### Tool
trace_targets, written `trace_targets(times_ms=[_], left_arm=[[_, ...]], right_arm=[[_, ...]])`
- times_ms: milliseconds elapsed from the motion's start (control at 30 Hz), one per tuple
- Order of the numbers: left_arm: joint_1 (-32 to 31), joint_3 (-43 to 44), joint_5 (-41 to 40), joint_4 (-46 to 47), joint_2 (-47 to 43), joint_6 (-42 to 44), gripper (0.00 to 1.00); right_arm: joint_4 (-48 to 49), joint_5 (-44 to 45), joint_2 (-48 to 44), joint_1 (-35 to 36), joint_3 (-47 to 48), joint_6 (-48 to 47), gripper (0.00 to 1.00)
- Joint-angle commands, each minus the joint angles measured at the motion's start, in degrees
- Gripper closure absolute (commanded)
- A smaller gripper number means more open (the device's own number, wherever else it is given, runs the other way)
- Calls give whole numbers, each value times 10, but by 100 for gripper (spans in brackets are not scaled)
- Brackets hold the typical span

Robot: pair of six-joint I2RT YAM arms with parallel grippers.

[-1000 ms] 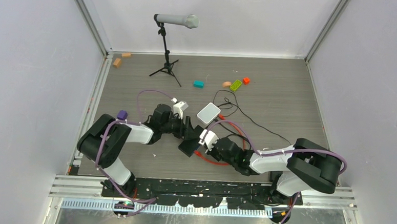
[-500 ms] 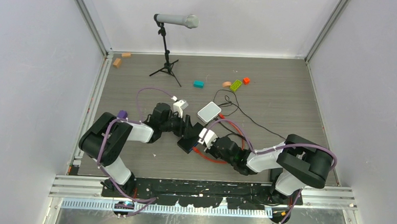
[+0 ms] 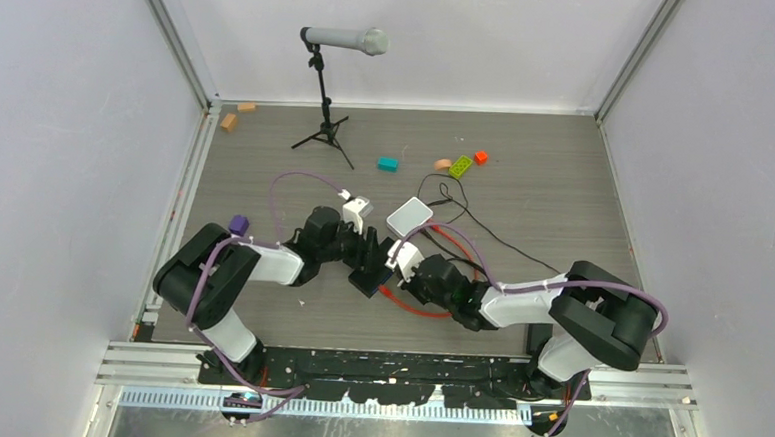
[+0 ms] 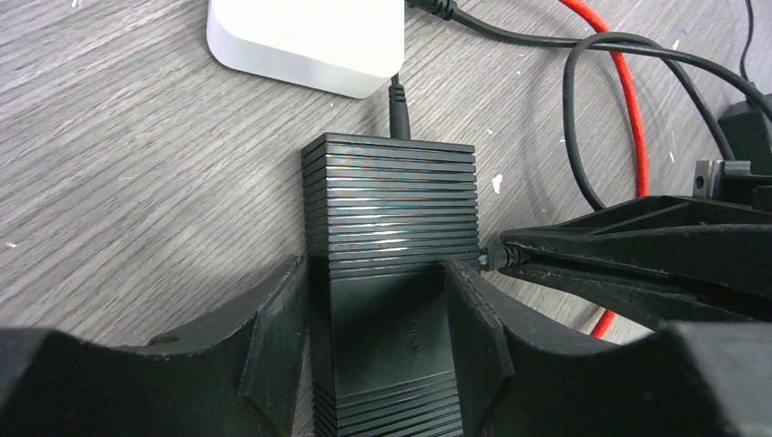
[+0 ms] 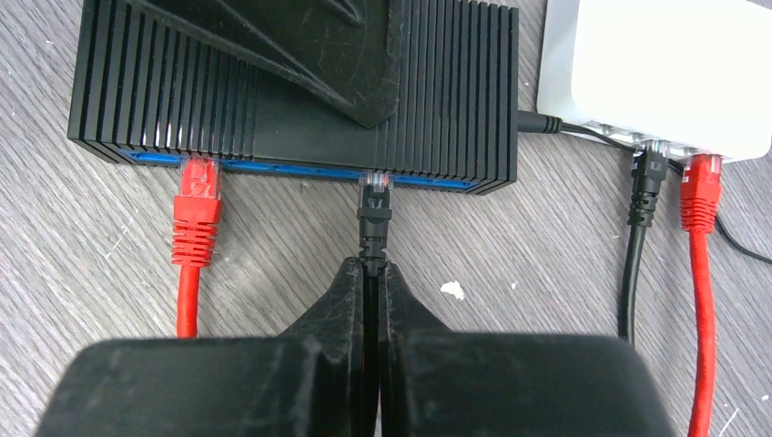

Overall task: Insert the plug into the switch port
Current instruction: Insert the connector into the switch port.

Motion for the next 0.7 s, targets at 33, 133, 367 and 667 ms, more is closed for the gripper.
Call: trace_targets(times_ms=[33,133,367,667], left_arm=[[-89,-37,145,-28,-1,-44,49],[-100,-39,151,-13,3,-50,50],[-117,-51,172,49,19,-86,50],[-118,-53,177,72,19,-100,51]], right_arm=[[98,-17,-12,-15,83,12,100],[107,-25,4,-17,100,12,100],[162,-4,51,-16,144,40,100],[195,-22,38,-16,114,42,100]])
